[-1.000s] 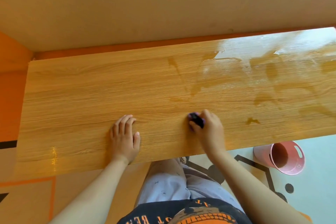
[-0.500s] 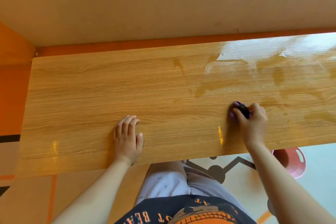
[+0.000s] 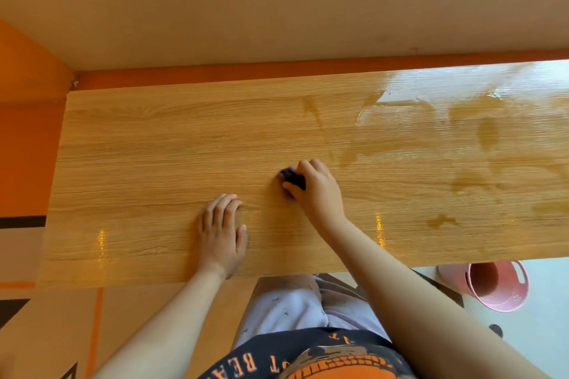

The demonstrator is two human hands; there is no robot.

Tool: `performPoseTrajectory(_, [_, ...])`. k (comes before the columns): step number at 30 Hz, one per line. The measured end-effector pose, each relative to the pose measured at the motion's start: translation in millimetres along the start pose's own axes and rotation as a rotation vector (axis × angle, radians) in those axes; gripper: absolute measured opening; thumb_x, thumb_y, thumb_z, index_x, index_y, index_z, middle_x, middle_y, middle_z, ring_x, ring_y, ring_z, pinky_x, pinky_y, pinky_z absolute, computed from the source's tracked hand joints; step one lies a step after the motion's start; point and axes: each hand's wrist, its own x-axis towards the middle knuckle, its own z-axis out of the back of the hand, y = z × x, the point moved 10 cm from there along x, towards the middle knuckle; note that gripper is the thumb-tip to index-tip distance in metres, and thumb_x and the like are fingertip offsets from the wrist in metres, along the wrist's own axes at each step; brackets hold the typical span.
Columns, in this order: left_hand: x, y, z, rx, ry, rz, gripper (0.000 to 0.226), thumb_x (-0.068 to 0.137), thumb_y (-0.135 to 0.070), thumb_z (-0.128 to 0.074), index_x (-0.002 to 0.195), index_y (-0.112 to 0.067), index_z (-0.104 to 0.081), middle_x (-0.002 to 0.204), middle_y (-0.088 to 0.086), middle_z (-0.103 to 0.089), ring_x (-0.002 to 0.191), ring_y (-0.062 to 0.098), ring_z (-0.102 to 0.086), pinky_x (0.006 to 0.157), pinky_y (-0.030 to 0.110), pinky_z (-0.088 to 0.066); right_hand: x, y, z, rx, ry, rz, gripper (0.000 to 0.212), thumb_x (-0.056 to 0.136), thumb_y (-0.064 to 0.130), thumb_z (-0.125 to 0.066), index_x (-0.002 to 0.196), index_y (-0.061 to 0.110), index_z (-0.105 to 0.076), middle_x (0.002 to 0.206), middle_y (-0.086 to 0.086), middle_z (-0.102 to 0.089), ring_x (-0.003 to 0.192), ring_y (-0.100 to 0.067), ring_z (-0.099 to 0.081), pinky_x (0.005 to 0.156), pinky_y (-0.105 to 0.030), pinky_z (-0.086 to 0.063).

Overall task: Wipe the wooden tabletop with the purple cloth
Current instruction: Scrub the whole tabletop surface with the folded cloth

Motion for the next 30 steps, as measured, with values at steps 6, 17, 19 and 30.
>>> performPoseTrajectory(6, [0, 1, -2, -0.025, -0.007, 0.006, 0.044, 0.082, -0.028, -0.041, 0.122, -0.011, -0.049, 0.132, 0.010, -0.050, 0.128, 0.030, -0.039, 0.106, 0.047, -0.030, 17, -72, 63, 0.089, -0.194, -0.189, 0.026, 0.077, 0.024, -0.074, 0.078, 0.015, -0.049, 0.087, 0.001, -0.050, 0.083, -0.021, -0.050, 0.065, -0.028, -0.033])
performPoseTrajectory(17, [10, -2, 14, -0.104, -0.084, 0.033, 0.040, 0.082, -0.029, -0.045, 0.116, -0.010, -0.055, 0.127, 0.007, -0.054, 0.120, 0.028, -0.045, 0.102, 0.043, -0.032, 6, -115, 109, -0.051, -0.260, -0.333, 0.024, 0.078, 0.020, -0.073, 0.081, 0.009, -0.052, 0.088, -0.004, -0.051, 0.084, -0.028, -0.052, 0.066, -0.029, -0.035])
performPoseTrajectory(19, [28, -11, 21, -0.118, -0.136, 0.030, 0.040, 0.083, -0.028, -0.046, 0.116, -0.009, -0.055, 0.127, 0.009, -0.053, 0.119, 0.028, -0.045, 0.102, 0.043, -0.032, 12, -84, 79, -0.062, -0.187, -0.240, 0.023, 0.075, 0.020, -0.075, 0.083, 0.009, -0.056, 0.088, -0.008, -0.055, 0.083, -0.029, -0.053, 0.064, -0.028, -0.034])
performPoseTrajectory(30, [141, -42, 8, -0.086, -0.197, 0.077, 0.037, 0.084, -0.024, -0.050, 0.115, -0.006, -0.056, 0.130, 0.011, -0.053, 0.120, 0.031, -0.044, 0.101, 0.042, -0.030, 64, -62, 58, 0.065, -0.170, -0.145, 0.024, 0.075, 0.023, -0.074, 0.084, 0.011, -0.055, 0.093, -0.007, -0.057, 0.090, -0.026, -0.054, 0.068, -0.032, -0.041])
